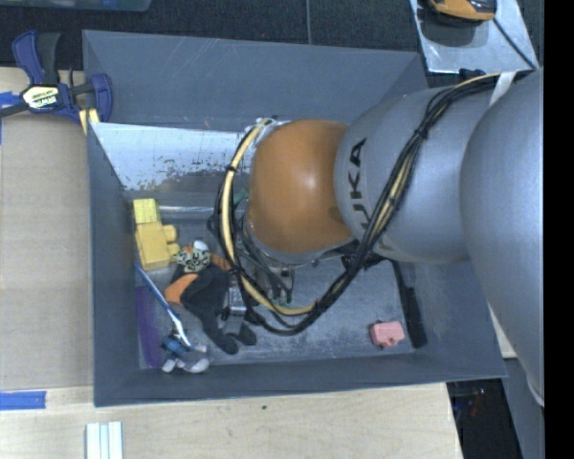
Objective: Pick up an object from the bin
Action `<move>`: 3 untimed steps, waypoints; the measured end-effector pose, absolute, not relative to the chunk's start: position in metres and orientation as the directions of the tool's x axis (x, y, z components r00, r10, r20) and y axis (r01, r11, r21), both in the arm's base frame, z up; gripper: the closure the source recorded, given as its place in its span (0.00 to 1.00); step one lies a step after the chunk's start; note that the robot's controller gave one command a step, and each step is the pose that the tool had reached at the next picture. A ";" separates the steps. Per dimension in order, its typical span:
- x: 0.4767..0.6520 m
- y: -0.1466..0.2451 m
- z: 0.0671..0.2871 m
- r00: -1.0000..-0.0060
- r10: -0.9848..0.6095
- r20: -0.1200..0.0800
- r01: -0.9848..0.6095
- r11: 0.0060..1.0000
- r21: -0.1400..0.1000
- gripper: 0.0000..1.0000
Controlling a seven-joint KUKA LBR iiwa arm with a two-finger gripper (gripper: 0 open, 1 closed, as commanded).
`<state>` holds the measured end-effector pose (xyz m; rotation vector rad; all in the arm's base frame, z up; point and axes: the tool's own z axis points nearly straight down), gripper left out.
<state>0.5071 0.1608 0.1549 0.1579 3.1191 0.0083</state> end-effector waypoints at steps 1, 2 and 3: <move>0.507 0.190 0.137 -0.987 -0.159 -0.009 -0.159 0.987 0.001 0.00; 0.515 0.162 0.085 -0.867 -0.497 -0.016 -0.497 0.867 -0.006 0.00; 0.552 0.144 0.075 -0.995 -0.093 -0.025 -0.093 0.996 0.009 1.00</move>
Offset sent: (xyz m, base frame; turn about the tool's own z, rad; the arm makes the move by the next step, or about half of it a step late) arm 0.0095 -0.0088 -0.0849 -0.6592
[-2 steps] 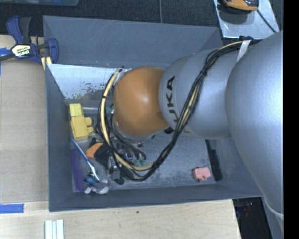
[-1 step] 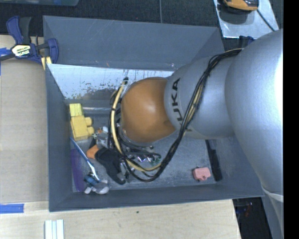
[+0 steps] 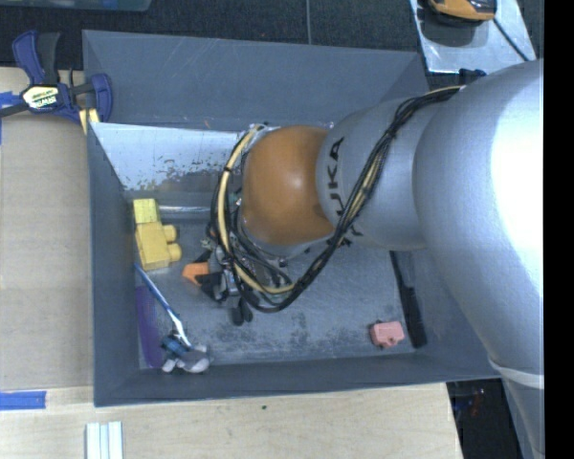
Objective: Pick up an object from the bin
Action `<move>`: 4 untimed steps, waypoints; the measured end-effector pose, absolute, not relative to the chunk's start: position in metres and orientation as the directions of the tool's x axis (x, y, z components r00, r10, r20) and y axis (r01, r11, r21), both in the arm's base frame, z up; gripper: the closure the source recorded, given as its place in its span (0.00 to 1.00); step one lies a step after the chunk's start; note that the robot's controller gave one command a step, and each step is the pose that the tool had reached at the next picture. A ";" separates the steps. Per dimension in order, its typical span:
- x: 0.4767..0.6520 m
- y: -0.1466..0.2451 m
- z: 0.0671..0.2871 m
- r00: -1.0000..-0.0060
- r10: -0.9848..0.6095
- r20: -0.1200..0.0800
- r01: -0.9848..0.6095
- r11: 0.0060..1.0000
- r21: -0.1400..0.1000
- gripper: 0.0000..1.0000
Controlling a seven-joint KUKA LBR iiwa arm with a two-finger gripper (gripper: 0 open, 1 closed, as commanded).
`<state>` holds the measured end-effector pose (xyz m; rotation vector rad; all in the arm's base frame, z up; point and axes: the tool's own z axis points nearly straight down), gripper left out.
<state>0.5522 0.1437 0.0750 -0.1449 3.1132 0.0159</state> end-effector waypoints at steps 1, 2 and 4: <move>0.552 0.144 0.075 -0.995 -0.092 -0.025 -0.093 0.996 0.009 1.00; 0.552 0.143 0.090 -0.995 -0.092 -0.028 -0.092 0.996 0.009 1.00; 0.552 0.143 0.118 -0.995 -0.091 -0.025 -0.092 0.996 0.008 1.00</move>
Offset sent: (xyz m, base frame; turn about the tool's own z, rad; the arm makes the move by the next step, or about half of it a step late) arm 0.0000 0.0000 0.0256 0.0003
